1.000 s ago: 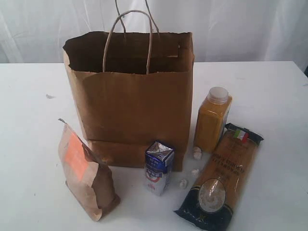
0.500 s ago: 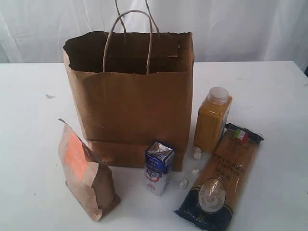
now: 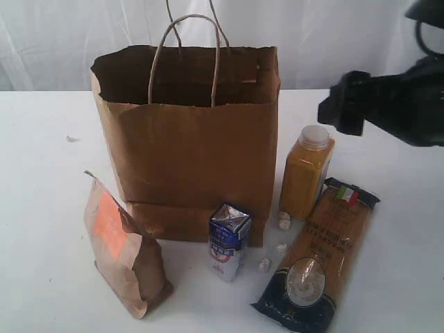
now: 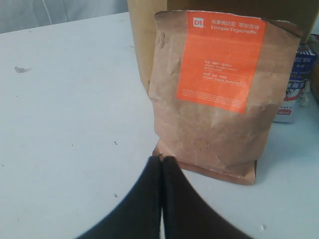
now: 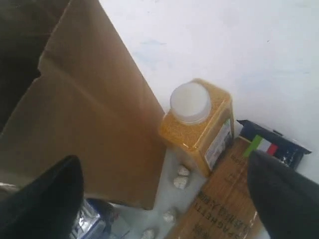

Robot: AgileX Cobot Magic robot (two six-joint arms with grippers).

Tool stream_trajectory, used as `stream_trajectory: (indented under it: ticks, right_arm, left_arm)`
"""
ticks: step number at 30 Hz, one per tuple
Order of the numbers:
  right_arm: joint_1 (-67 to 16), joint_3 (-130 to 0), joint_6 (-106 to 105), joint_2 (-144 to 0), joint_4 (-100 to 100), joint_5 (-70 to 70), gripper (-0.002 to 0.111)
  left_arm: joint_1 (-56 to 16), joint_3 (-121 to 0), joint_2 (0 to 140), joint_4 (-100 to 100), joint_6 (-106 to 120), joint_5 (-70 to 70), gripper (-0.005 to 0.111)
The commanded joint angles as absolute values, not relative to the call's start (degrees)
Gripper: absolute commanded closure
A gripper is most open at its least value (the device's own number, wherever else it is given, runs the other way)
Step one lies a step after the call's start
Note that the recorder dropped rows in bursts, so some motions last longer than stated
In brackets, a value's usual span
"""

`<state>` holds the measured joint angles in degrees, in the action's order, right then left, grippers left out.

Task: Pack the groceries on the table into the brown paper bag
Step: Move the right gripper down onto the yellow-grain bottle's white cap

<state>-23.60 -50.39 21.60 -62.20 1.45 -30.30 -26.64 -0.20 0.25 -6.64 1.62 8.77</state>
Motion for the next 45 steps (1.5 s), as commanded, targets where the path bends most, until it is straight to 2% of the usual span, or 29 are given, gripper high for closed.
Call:
stream_trajectory:
  ticks: [1,9,31,34,41,45]
  right_arm:
    - [-23.39,-56.12,24.94,-71.19,2.63,-28.97,0.026]
    - [-23.39,-60.73,38.88,-80.47,15.27,-32.58,0.026]
    - [-23.39,-63.34,42.42,-96.04,16.82,-27.03,0.028]
    - [-23.39,-64.1,42.42,-96.72,16.82,-27.14,0.031]
    - [-23.39,-65.12,40.25,-96.8,19.09,-30.19,0.053]
    - [-23.39,-65.2,33.88,-96.8,19.09,-31.22,0.061]
  left_arm:
    - [-26.48,0.0,0.0,-6.84,1.79,8.67,0.107]
    - [-26.48,0.0,0.0,-6.84,1.79,8.67,0.107]
    - [-26.48,0.0,0.0,-6.84,1.79,8.67,0.107]
    - [-26.48,0.0,0.0,-6.84,1.79,8.67,0.107]
    - [-26.48,0.0,0.0,-6.84,1.79,8.67,0.107]
    - [-26.48,0.0,0.0,-6.84,1.79,8.55,0.107]
